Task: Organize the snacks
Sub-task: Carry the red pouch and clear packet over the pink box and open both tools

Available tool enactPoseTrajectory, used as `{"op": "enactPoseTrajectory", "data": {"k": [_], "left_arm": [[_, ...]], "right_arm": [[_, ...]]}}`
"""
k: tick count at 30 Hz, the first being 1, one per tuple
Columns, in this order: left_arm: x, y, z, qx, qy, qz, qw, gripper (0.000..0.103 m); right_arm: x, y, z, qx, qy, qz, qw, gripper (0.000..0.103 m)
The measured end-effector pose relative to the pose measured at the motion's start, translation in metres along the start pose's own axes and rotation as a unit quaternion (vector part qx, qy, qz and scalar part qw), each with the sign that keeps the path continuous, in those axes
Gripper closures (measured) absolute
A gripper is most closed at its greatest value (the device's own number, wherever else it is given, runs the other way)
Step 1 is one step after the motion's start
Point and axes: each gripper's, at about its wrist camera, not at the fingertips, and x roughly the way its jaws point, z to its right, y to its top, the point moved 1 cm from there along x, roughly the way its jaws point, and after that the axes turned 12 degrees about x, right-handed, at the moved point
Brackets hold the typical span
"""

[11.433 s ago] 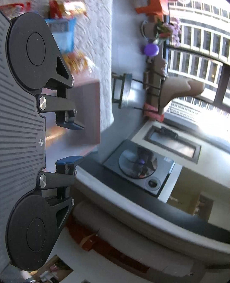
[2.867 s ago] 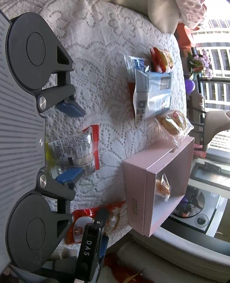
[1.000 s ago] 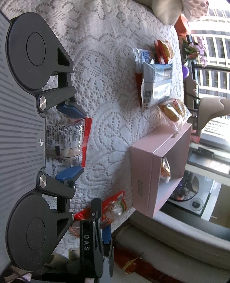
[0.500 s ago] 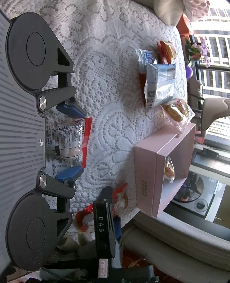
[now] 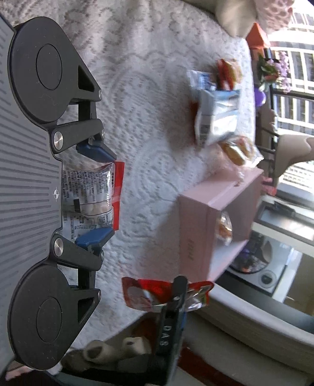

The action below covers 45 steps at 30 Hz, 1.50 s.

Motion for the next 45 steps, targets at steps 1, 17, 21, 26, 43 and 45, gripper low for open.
{"op": "enactPoseTrajectory", "data": {"k": [1, 17, 21, 26, 43, 45], "left_arm": [[-0.003, 0.003, 0.002, 0.004, 0.001, 0.009, 0.9999, 0.038], [-0.057, 0.137, 0.016, 0.058, 0.003, 0.168, 0.984, 0.038], [-0.038, 0.181, 0.016, 0.046, -0.03, 0.196, 0.979, 0.038], [0.059, 0.202, -0.022, -0.054, -0.103, 0.11, 0.9871, 0.04], [0.046, 0.104, -0.084, -0.045, 0.096, 0.064, 0.9923, 0.041], [0.043, 0.101, -0.091, -0.043, 0.105, 0.055, 0.992, 0.041]], "right_arm": [[-0.005, 0.001, 0.001, 0.003, -0.001, 0.008, 1.0, 0.042], [-0.064, 0.123, 0.044, 0.073, -0.013, 0.144, 0.987, 0.041], [-0.058, 0.171, 0.055, 0.098, 0.017, 0.132, 0.986, 0.041], [0.001, 0.188, 0.047, 0.09, 0.047, 0.058, 0.993, 0.023], [0.121, 0.155, 0.011, 0.041, -0.01, -0.079, 0.996, 0.019], [0.128, 0.159, -0.014, 0.028, 0.002, -0.082, 0.996, 0.019]]}}
